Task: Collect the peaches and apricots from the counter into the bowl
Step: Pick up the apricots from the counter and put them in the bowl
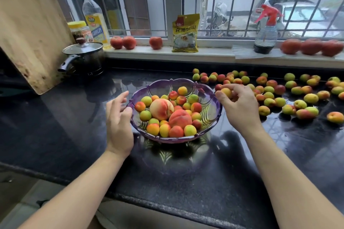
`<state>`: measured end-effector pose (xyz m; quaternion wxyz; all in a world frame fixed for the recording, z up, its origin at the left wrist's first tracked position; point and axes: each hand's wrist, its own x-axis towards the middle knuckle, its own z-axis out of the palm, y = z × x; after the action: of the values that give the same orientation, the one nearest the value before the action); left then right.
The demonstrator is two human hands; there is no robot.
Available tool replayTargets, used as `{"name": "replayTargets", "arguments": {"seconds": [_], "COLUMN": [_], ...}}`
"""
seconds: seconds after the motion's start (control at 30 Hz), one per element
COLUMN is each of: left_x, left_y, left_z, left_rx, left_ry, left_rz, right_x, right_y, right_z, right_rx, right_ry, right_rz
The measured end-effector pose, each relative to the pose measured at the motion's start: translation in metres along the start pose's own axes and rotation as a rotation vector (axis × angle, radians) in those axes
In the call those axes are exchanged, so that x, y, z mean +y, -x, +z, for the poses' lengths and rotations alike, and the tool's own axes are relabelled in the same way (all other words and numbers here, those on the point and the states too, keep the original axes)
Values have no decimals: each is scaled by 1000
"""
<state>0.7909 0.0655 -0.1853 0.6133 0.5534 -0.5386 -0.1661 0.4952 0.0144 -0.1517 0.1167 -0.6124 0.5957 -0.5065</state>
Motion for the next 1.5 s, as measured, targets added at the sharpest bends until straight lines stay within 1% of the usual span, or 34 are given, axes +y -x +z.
{"name": "replayTargets", "arguments": {"seconds": [0.03,0.1,0.23,0.3,0.37,0.47,0.6,0.67,0.73,0.77,0.8,0.87,0.93,1.0,1.1,1.2,1.33,1.5], "left_x": [0,-3,-13,-16,-21,-21,-22,-20,-19,-18,-17,-14,-13,-12,-13,-11,-10,-9], "left_y": [-1,-2,-6,-12,-16,-16,-17,-17,-16,-16,-16,-15,-14,-12,-11,-10,-9,-9], "left_z": [-1,-3,-4,-3,-3,-2,-1,-1,1,1,2,2,3,3,5,5,4,3], "left_rx": [43,71,103,60,-31,-96,-84,-75,-65,-65,-71,-83,-91,-102,-136,-168,-178,-183], "left_ry": [46,130,170,230,260,228,213,207,201,195,185,162,125,57,-22,-15,8,20], "left_rz": [-31,-78,-147,-257,-329,-309,-323,-316,-308,-306,-299,-273,-233,-179,-124,-132,-145,-156], "right_x": [0,-1,-5,-9,-12,-15,-16,-16,-14,-11,-6,8,21,31,39,44,44,44], "right_y": [0,1,3,5,7,10,11,11,8,5,2,-4,-5,-5,-7,-8,-7,-8], "right_z": [0,2,3,3,1,1,3,4,2,0,-2,-5,-6,-6,-8,-9,-9,-9], "right_rx": [-16,-34,-43,-50,-72,-143,-196,-175,-93,-37,12,63,51,29,-42,-119,-56,-55], "right_ry": [5,-5,-47,-79,-69,-29,33,-39,-147,-151,-99,133,402,543,584,586,538,524], "right_rz": [1,-1,6,6,-13,-35,-40,-26,19,41,61,111,178,237,332,389,360,379]}}
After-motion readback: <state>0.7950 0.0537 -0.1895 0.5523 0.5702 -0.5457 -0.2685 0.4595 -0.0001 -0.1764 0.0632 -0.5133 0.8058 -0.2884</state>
